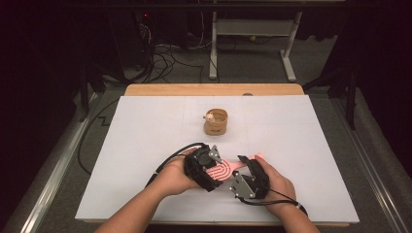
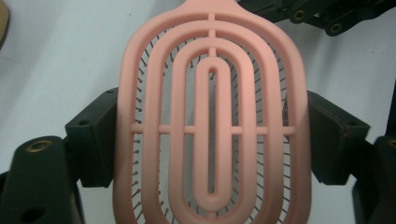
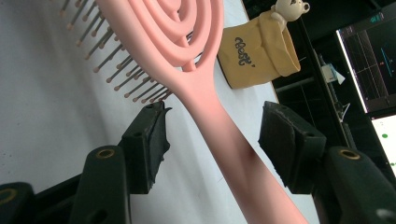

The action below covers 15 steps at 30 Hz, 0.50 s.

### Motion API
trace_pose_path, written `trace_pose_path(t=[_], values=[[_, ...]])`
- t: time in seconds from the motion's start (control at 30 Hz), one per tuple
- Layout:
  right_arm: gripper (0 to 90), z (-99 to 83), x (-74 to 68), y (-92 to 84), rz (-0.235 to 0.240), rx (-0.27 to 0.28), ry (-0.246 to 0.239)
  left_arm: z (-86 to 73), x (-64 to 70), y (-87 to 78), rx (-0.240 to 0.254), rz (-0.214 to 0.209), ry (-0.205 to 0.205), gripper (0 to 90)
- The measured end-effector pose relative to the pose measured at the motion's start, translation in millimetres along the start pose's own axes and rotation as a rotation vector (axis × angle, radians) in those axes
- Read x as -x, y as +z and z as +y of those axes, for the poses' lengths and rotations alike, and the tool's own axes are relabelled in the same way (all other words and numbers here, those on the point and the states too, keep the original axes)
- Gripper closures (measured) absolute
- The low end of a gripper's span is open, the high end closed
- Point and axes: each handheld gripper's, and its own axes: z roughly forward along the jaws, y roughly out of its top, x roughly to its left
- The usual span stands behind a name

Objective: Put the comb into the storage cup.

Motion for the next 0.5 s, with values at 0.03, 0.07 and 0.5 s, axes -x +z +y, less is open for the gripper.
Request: trace_pose_path(t=[0.03, 0.07, 0.5], values=[[43.1, 0.0, 0.0, -0.2, -0.001, 0.0, -0.001, 0.2, 0.2, 0.1, -0.001, 0.0, 0.001, 19.8], [43.5, 0.1, -0.2, -0.4, -0.008, -0.002, -0.003, 0.3, 0.5, 0.2, -0.001, 0.001, 0.002, 19.8], [50.1, 0.8, -4.1, 0.5, -0.028, -0.013, -0.035, 1.4, 2.4, 1.5, -0.002, 0.003, 0.009, 19.8]])
